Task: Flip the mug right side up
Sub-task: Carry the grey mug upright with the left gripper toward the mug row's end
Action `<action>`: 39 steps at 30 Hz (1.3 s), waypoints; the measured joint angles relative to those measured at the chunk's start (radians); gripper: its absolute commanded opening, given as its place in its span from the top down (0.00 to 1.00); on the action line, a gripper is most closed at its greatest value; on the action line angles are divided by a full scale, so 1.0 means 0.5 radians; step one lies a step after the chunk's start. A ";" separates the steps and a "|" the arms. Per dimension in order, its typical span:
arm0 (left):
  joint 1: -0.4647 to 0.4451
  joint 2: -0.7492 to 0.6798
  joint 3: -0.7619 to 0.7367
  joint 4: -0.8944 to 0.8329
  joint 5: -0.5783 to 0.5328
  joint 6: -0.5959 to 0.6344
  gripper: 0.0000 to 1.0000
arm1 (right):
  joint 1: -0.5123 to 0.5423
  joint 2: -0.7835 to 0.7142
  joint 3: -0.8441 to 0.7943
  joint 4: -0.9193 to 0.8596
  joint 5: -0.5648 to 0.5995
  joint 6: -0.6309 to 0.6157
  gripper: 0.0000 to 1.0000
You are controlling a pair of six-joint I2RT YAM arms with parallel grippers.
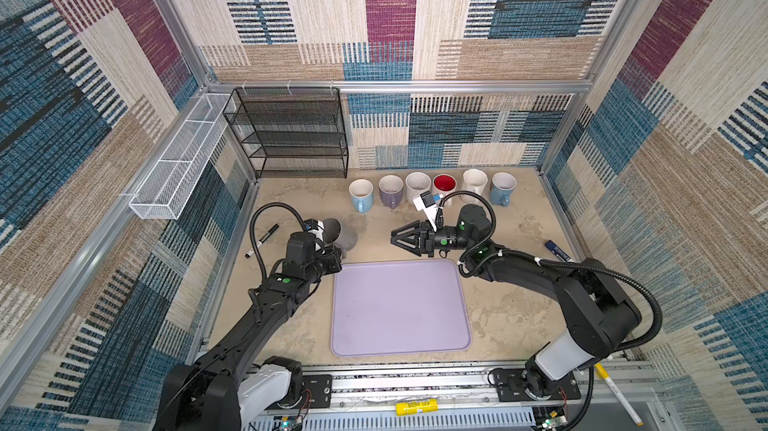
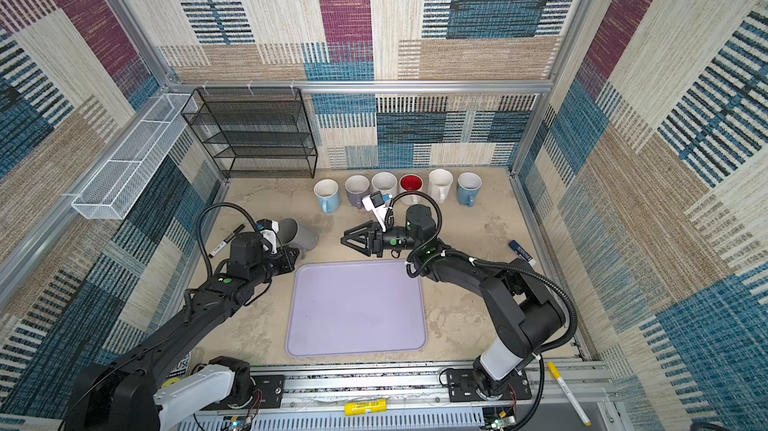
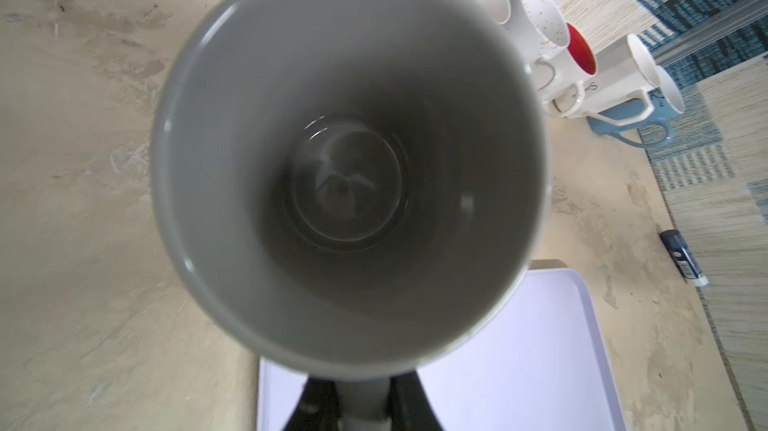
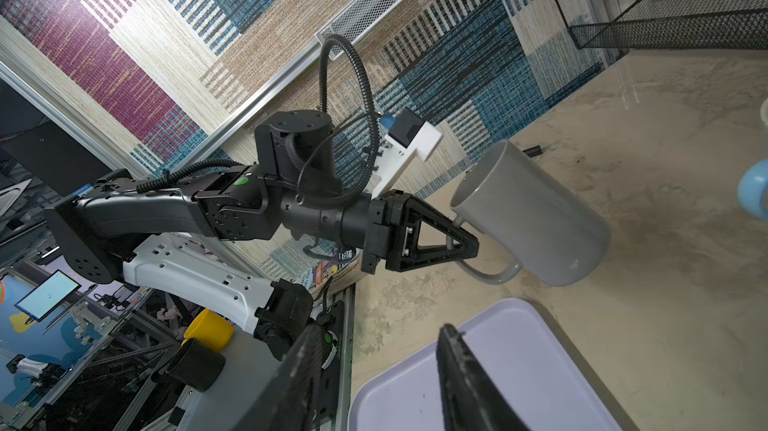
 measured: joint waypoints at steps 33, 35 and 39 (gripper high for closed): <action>0.119 0.739 0.616 -0.147 -0.242 0.203 1.00 | -0.004 -0.246 -0.076 -0.203 0.150 -0.117 0.54; 0.132 0.771 0.641 -0.151 -0.245 0.220 1.00 | -0.005 -0.259 -0.076 -0.222 0.151 -0.130 0.54; 0.147 0.840 0.694 -0.166 -0.245 0.249 1.00 | -0.008 -0.279 -0.078 -0.262 0.165 -0.138 0.55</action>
